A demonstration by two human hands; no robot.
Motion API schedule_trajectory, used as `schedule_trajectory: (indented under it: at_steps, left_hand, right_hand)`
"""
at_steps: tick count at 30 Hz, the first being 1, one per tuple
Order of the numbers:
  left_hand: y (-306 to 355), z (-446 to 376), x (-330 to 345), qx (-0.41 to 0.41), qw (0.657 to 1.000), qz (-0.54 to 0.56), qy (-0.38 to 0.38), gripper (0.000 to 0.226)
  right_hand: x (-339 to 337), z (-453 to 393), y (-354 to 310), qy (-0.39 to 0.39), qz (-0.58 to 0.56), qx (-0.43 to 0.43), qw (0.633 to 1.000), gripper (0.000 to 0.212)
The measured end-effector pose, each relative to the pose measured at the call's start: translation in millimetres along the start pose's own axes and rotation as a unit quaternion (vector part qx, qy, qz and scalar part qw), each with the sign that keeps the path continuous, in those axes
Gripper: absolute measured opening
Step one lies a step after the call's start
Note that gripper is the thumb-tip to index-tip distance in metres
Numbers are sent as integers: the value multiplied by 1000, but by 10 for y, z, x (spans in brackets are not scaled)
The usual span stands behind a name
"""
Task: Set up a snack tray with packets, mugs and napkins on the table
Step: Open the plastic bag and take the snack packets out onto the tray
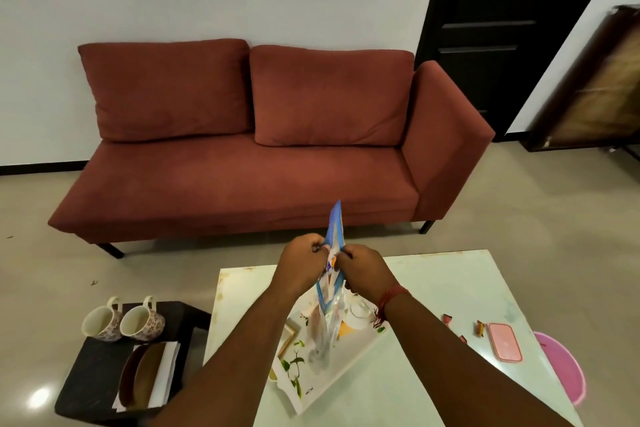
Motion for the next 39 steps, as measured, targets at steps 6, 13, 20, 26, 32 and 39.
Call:
schedule_trajectory:
  at_steps: [6,13,20,26,32,39]
  left_hand:
    - [-394,71,-137,-72,991,-3,114,15]
    - [-218,178,-11,-29,989,25,143,16]
    - [-74,224,-42,61,984,2,166,21]
    - [-218,281,-88,90,984,-22,152,21]
    - [-451,327,-84,59,986,-30,153,19]
    - [-932,448,-102,-13,990,-23,139,17]
  right_hand:
    - [-473,-88,518,88,-62,107,988,24]
    - [-441,-2,378,196,14,-57,979,17]
    - [132,-104,-32,-90,307,-197,927,37]
    - [408,-226,-11,-177,581,-312,730,36]
    - [242,-155,-73,-149,566,-439,682,12]
    - [-137,148,-158,-64,426,-452,781,9]
Point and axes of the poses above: each hand's wrist, its own z-axis away from the middle knuckle, its own x-axis out of the palm, y = z × x, the point moved 2 cm from there along -z, towards the middle knuckle, and after that the axes turned 6 degrees about -z, right-handed, at the moved point
